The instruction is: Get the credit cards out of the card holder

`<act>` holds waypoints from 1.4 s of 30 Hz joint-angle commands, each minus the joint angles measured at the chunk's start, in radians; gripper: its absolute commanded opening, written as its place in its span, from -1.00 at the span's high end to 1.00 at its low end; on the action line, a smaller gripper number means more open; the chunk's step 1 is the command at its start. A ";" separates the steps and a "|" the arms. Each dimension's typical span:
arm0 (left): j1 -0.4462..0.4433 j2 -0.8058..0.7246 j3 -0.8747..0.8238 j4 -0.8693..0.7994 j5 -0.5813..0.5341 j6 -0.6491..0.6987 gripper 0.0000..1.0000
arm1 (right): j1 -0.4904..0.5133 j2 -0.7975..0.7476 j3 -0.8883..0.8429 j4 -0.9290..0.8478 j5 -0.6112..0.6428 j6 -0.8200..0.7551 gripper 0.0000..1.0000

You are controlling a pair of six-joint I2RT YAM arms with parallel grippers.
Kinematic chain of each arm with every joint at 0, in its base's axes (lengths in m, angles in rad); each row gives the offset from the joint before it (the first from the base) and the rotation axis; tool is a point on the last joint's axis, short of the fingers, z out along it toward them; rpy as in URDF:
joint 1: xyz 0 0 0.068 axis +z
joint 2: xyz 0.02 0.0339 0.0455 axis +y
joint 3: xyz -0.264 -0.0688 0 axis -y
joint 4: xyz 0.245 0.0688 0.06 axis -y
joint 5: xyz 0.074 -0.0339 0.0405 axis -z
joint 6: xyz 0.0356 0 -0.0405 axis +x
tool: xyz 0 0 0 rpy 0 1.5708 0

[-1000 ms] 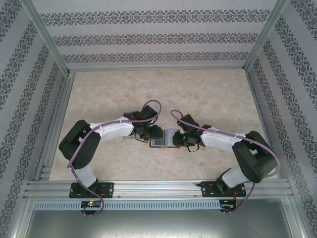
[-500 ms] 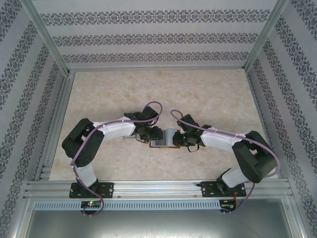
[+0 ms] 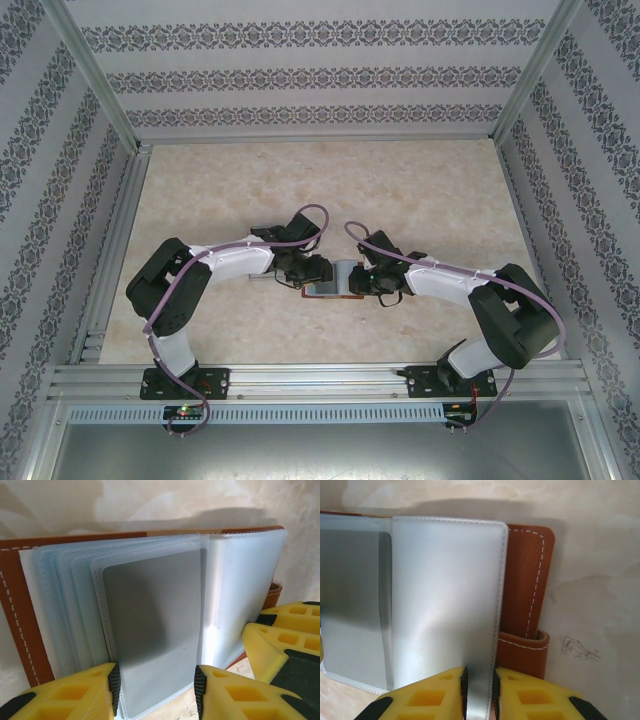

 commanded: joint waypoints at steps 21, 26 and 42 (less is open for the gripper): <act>-0.015 -0.006 0.003 -0.059 -0.071 -0.013 0.10 | 0.008 0.034 -0.005 -0.026 -0.001 0.000 0.51; -0.015 0.005 0.010 -0.080 -0.085 -0.014 0.11 | 0.008 0.037 -0.003 -0.026 -0.001 -0.003 0.51; -0.015 -0.042 -0.013 -0.078 -0.120 -0.016 0.11 | 0.009 0.037 -0.009 -0.019 -0.002 0.006 0.51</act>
